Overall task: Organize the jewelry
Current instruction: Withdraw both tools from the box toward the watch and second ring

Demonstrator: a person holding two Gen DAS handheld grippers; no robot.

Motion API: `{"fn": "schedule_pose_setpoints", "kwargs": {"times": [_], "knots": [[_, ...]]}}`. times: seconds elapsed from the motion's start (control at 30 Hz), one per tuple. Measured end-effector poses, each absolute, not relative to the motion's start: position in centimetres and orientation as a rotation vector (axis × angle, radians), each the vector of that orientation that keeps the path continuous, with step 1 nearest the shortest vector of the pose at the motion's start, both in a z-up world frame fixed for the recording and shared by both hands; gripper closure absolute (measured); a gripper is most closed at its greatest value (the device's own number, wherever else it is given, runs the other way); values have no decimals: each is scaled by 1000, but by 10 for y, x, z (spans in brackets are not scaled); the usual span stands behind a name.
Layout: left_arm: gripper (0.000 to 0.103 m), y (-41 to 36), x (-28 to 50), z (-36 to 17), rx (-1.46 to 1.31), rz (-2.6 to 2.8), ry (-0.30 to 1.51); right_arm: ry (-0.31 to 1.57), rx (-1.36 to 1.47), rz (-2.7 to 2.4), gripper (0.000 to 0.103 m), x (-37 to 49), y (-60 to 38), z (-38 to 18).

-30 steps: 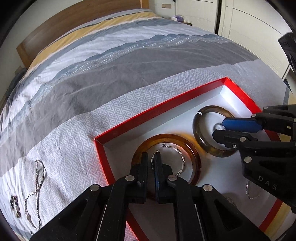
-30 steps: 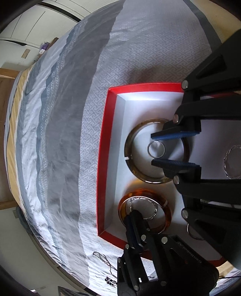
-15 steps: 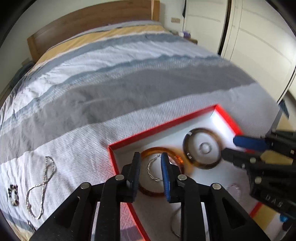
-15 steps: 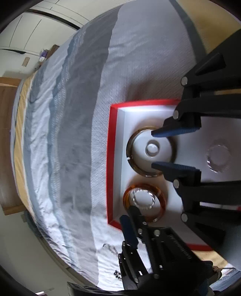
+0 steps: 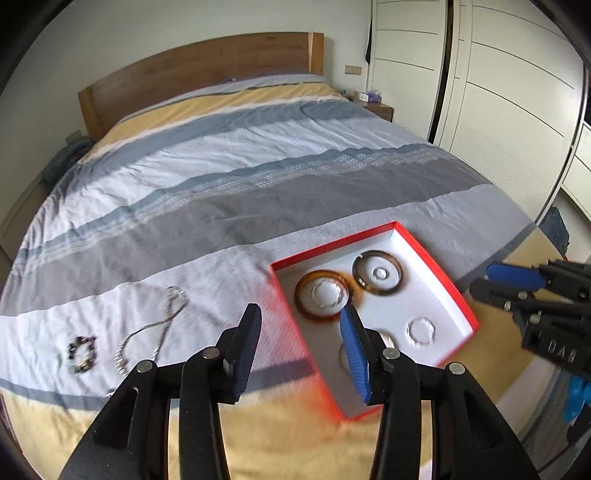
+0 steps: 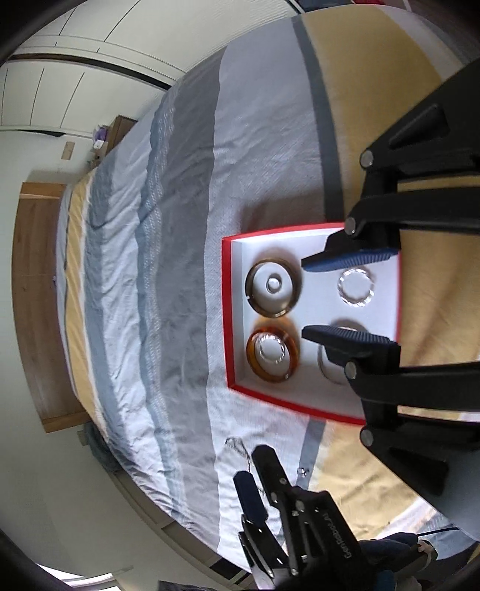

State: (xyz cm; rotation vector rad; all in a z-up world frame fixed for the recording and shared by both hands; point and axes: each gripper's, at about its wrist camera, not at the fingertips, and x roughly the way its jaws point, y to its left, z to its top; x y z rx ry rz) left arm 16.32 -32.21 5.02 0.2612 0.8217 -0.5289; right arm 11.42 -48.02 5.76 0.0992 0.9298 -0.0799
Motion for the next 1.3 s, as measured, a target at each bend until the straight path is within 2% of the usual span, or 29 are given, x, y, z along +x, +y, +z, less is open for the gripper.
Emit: {"fn": "schedule_pose_setpoints", "kwargs": {"times": [0.27,0.67,1.0,1.3], "knots": [[59,-256,130,69,234,-460,802,879,106,-51,73,84,-437,87],[49,-151,107,88,173,-325,764,849,88,13,72,68,-366,100],[48,-91,111,75,101,-254,787,850,29,75,69,70,-317,104],[42,-60,125,50,60,-210,828,883,8,132,68,86,-288,84]]}}
